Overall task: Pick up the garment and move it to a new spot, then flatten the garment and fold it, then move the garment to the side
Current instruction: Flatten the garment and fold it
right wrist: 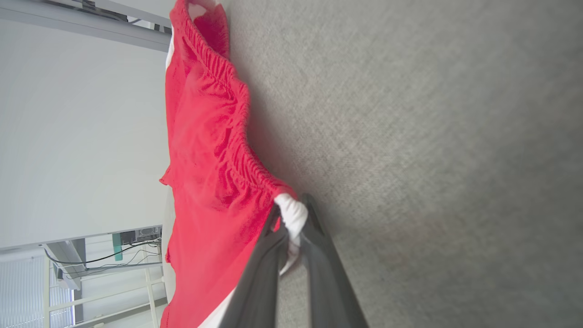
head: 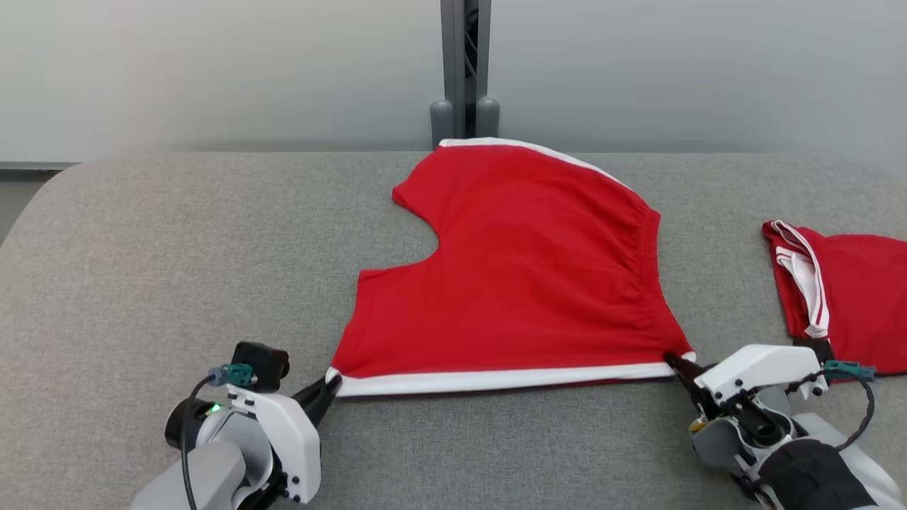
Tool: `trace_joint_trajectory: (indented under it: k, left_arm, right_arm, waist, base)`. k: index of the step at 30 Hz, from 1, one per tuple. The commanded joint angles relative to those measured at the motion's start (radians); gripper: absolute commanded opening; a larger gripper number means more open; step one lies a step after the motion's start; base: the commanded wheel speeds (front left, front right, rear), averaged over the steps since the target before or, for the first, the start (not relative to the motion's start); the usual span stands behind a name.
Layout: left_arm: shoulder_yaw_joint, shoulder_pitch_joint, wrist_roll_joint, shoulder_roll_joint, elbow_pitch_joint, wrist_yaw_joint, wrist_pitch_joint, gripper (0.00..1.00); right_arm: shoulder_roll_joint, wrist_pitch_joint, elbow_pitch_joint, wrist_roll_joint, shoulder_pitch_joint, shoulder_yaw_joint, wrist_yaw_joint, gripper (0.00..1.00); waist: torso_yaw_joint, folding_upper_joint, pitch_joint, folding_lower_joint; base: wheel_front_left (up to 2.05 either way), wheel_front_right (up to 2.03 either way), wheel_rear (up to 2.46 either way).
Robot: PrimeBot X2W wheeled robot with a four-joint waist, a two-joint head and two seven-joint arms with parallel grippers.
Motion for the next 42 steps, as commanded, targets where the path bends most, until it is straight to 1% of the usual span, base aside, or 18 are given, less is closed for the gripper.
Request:
trace_joint_trajectory:
  k: [1, 2, 8, 10, 14, 20, 25, 30, 31, 32, 38, 42]
  left_arm:
    - [-0.023, 0.025, 0.002, 0.045, 0.000, 0.004, 0.011, 0.00]
    - [-0.023, 0.025, 0.002, 0.045, 0.000, 0.004, 0.011, 0.00]
    - [-0.099, 0.080, -0.023, 0.092, -0.083, 0.004, 0.069, 0.00]
    - [-0.119, 0.090, -0.015, 0.116, -0.113, 0.004, 0.085, 0.00]
    - [-0.142, 0.127, -0.010, 0.155, -0.182, 0.003, 0.114, 0.00]
    - [-0.155, 0.180, -0.013, 0.246, -0.296, 0.003, 0.151, 0.00]
    - [-0.157, 0.219, -0.016, 0.333, -0.404, 0.028, 0.192, 0.00]
    - [-0.158, 0.253, -0.036, 0.409, -0.517, 0.055, 0.228, 0.00]
    - [-0.159, 0.259, -0.040, 0.430, -0.558, 0.067, 0.242, 0.00]
    - [-0.158, 0.263, -0.043, 0.438, -0.576, 0.073, 0.249, 0.00]
    - [-0.152, 0.272, -0.052, 0.463, -0.649, 0.113, 0.263, 0.00]
    - [-0.150, 0.273, -0.055, 0.468, -0.668, 0.130, 0.267, 0.00]
  right_arm:
    - [-0.037, 0.012, 0.015, -0.001, 0.031, 0.007, -0.005, 0.00]
    - [-0.037, 0.012, 0.015, -0.001, 0.031, 0.007, -0.005, 0.00]
    - [-0.053, 0.079, 0.015, 0.009, 0.075, 0.029, -0.005, 0.00]
    - [-0.045, 0.120, 0.015, 0.013, 0.089, 0.038, -0.005, 0.00]
    - [-0.022, 0.242, 0.015, 0.049, 0.117, 0.035, -0.005, 0.00]
    - [-0.021, 0.325, 0.016, 0.059, 0.154, 0.052, -0.007, 0.00]
    - [-0.028, 0.400, 0.017, 0.053, 0.175, 0.066, -0.008, 0.00]
    - [-0.072, 0.473, -0.010, 0.048, 0.195, 0.076, -0.008, 0.00]
    - [-0.094, 0.512, -0.037, 0.045, 0.203, 0.082, -0.008, 0.00]
    - [-0.104, 0.533, -0.052, 0.044, 0.212, 0.085, -0.008, 0.00]
    - [-0.186, 0.653, -0.218, 0.032, 0.269, 0.115, -0.007, 0.00]
    - [-0.254, 0.675, -0.302, 0.045, 0.310, 0.116, -0.006, 0.00]
  waist:
    - [0.008, 0.0000, -0.028, 0.0000]
    - [0.008, 0.0000, -0.028, 0.0000]
    - [0.016, 0.0000, -0.062, 0.0000]
    - [0.015, 0.0000, -0.070, 0.0000]
    - [0.012, 0.0000, -0.083, 0.0000]
    - [0.004, 0.0000, -0.090, 0.0000]
    - [0.001, 0.0000, -0.092, 0.0000]
    - [-0.004, 0.0000, -0.095, 0.0000]
    - [-0.005, 0.0000, -0.096, 0.0000]
    - [-0.005, 0.0000, -0.097, 0.0000]
    - [-0.009, 0.0000, -0.102, 0.0000]
    - [-0.010, 0.0000, -0.107, 0.0000]
  base:
    - [0.00, 0.00, 0.00]
    - [0.00, 0.00, 0.00]
    - [0.00, 0.00, 0.00]
    - [0.00, 0.00, 0.00]
    - [0.00, 0.00, 0.00]
    - [0.00, 0.00, 0.00]
    - [0.00, 0.00, 0.00]
    - [0.00, 0.00, 0.00]
    - [0.00, 0.00, 0.00]
    - [0.00, 0.00, 0.00]
    - [0.00, 0.00, 0.00]
    - [0.00, 0.00, 0.00]
